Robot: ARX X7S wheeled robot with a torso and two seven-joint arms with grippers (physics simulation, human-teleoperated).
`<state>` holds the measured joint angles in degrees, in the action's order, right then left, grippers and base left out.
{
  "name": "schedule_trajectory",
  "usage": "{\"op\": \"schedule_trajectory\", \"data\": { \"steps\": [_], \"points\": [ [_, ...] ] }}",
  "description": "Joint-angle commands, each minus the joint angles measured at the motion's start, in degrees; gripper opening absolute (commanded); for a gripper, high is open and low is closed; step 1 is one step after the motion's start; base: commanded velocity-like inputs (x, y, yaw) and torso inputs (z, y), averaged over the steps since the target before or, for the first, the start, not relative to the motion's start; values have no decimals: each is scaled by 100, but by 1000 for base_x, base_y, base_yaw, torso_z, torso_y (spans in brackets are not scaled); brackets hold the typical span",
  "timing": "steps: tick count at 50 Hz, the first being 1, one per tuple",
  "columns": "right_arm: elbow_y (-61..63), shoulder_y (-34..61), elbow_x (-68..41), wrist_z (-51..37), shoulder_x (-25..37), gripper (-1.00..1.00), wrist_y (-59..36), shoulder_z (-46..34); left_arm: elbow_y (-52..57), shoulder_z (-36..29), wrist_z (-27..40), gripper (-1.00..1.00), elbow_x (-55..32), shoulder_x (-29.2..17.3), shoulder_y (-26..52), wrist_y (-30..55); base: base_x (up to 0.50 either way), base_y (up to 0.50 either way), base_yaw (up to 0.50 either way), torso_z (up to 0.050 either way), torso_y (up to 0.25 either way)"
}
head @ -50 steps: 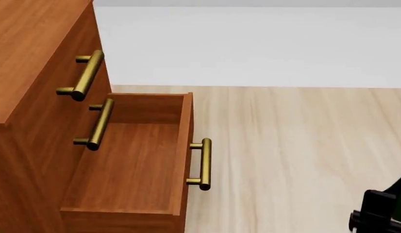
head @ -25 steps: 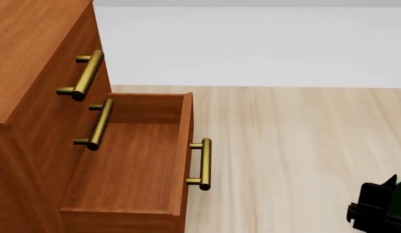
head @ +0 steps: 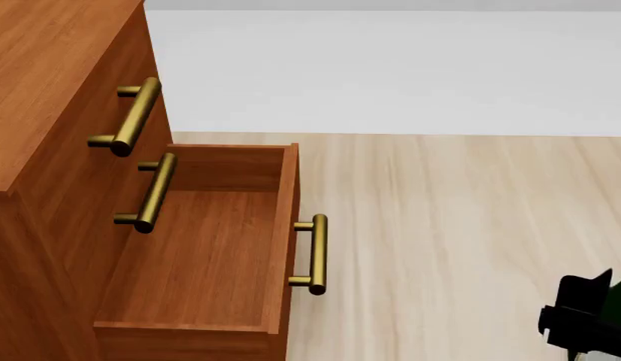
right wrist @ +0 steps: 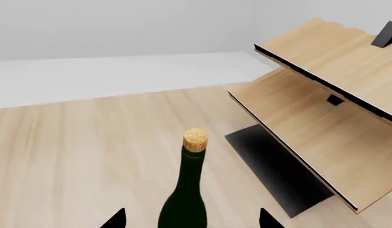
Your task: Put the wine bottle in the bottom drawer of the cabinet.
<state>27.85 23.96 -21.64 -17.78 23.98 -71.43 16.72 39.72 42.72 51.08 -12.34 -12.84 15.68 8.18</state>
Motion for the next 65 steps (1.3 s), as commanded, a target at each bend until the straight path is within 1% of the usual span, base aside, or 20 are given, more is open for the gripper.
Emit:
{"op": "schedule_trajectory", "data": {
  "steps": [1,2,3,4,8,10,12,14,15,17,23,25,26,27,54,55,56,58,65],
  "points": [
    [-378,153,63,-3,35,100,130,-141,26,-57,46,100,39,-73,41,106,0,0,0,0,0],
    [-410,159,71,1,36,100,160,-157,11,-64,34,100,38,-66,32,75,0,0,0,0,0],
    [-450,167,72,13,35,100,184,-178,-138,-32,-55,100,59,88,-127,-291,0,0,0,0,0],
    [-472,171,79,9,36,100,196,-188,-170,-23,-69,100,58,114,-154,-360,0,0,0,0,0],
    [-612,206,106,19,47,100,276,-233,-173,-29,-73,100,41,106,-157,-374,0,0,0,0,0],
    [-664,230,114,19,55,100,294,-238,13,-72,23,100,24,-75,6,28,0,0,0,0,0],
    [-691,254,114,22,66,100,293,-253,-164,-46,-73,100,41,89,-154,-367,0,0,0,0,0],
    [-711,285,109,23,72,100,283,-257,-209,-41,-103,100,23,124,-191,-467,0,0,0,0,0],
    [-730,302,114,24,81,100,285,-276,-52,-60,-9,100,2,-19,-59,-115,0,0,0,0,0],
    [-798,327,122,34,90,100,320,-294,31,-73,33,100,-15,-95,5,57,0,0,0,0,0],
    [-993,368,141,58,93,100,419,-320,29,-58,19,100,-87,-98,2,51,0,0,0,0,0],
    [-1082,402,148,67,93,100,456,-331,-66,-36,-47,100,-79,16,-108,-207,0,0,0,0,0],
    [-1102,412,144,72,90,100,462,-329,46,-46,4,100,-124,-81,-26,15,0,0,0,0,0],
    [-1139,426,142,80,85,100,481,-335,63,-48,19,100,-118,-102,-14,57,0,0,0,0,0],
    [-2108,669,295,183,109,100,1016,-558,64,-103,66,100,-60,-136,-48,78,0,0,0,0,0],
    [-2144,684,300,182,111,100,1032,-553,60,-112,62,100,-47,-137,-56,70,0,0,0,0,0],
    [-2190,694,301,192,112,100,1056,-551,-67,-100,-1,100,-19,-20,-163,-204,0,0,0,0,0],
    [-2274,710,310,201,107,100,1104,-561,34,-119,56,100,-50,-127,-65,35,0,0,0,0,0],
    [-2462,798,328,225,103,100,1177,-607,87,-142,63,100,-102,-168,-48,136,0,0,0,0,0]
  ]
}}
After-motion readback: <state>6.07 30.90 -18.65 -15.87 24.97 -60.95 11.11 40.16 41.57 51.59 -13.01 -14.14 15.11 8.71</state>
